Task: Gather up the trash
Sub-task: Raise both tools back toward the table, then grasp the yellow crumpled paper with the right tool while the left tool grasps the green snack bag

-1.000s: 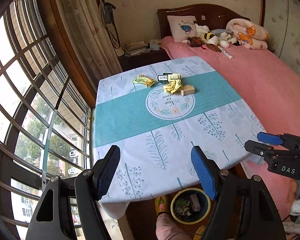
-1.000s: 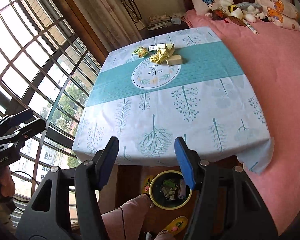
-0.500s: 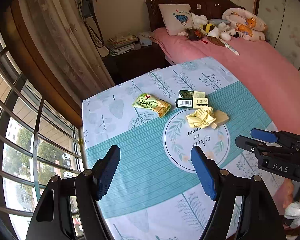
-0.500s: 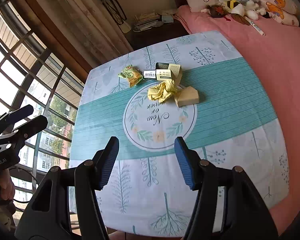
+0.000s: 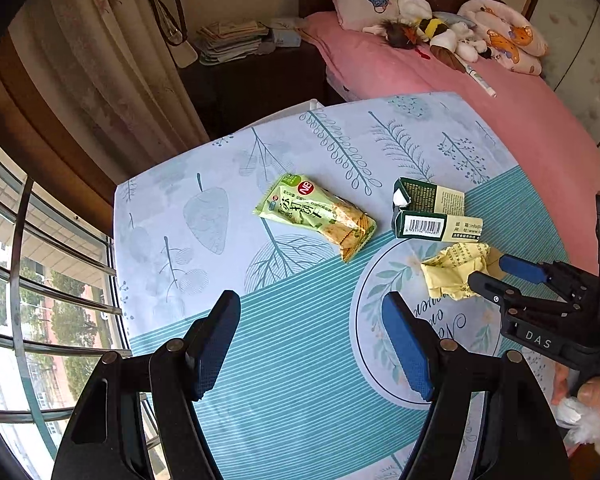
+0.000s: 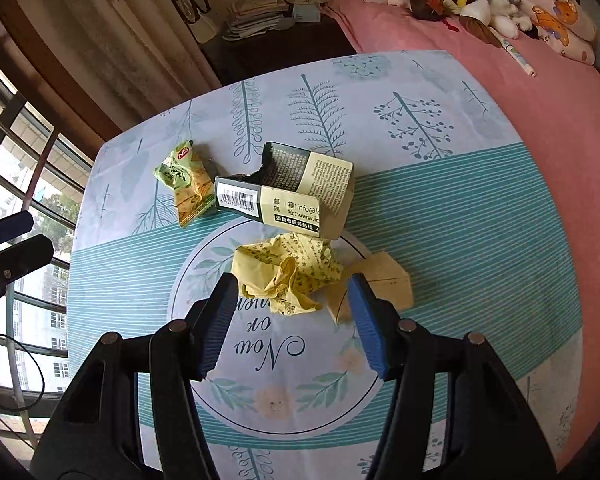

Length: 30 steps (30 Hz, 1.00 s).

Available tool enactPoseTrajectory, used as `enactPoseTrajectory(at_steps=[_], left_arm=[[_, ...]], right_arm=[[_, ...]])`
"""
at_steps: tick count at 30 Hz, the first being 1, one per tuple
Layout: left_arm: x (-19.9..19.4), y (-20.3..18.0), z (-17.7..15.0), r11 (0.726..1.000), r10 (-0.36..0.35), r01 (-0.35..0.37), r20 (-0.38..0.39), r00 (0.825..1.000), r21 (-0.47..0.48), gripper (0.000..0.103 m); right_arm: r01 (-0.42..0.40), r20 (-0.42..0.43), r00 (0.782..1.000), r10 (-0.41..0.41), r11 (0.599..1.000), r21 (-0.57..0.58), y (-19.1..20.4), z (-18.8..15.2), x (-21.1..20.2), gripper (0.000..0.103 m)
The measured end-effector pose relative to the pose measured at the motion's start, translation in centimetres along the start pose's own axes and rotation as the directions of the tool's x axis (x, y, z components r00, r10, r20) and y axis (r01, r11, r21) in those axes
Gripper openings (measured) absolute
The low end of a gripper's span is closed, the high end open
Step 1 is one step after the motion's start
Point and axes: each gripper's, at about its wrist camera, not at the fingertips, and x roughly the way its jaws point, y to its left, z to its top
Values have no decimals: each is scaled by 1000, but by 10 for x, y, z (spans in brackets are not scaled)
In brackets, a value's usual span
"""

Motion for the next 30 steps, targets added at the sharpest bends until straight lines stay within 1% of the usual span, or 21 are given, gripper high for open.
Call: enactPoseTrajectory(at_steps=[6, 11, 13, 14, 16, 19, 21, 23, 27, 30], left_arm=[[36, -1, 11, 998, -34, 31, -54, 998, -56, 74], [63, -1, 30, 992, -45, 35, -79, 996, -124, 74], [74, -1, 40, 987, -39, 25, -85, 996, -157, 74], [79, -1, 44, 985, -38, 23, -85, 996, -173, 74], [91, -1, 52, 979, -26, 7, -93, 995, -205, 74], [113, -1, 62, 966, -9, -22, -117, 993, -258, 74], [126, -1, 66, 956, 9, -48, -138, 990, -288, 74], [137, -4, 71, 949, 7, -51, -143, 990, -312, 74], [157, -13, 79, 947, 48, -98, -166, 985, -306, 74], [169, -20, 78, 951, 53, -108, -190, 980, -291, 74]], right_arm=[[-3, -42, 999, 2, 1000, -21, -5, -3, 30, 54], [-26, -14, 1000, 26, 1000, -16, -3, 1, 38, 53], [-32, -13, 999, 32, 999, -28, -1, 2, 41, 43], [-33, -28, 999, 32, 999, -35, 1, 3, 45, 35], [-45, -47, 998, 43, 998, -53, 4, 1, 50, 33], [-55, -49, 997, 52, 996, -76, 8, -3, 52, 30], [-58, -44, 998, 54, 996, -73, 7, -4, 50, 25], [-61, -35, 998, 59, 996, -58, 5, -3, 47, 23], [-60, -25, 998, 60, 998, -20, -1, -2, 41, 21], [-66, -19, 998, 66, 998, 2, -2, -5, 36, 21]])
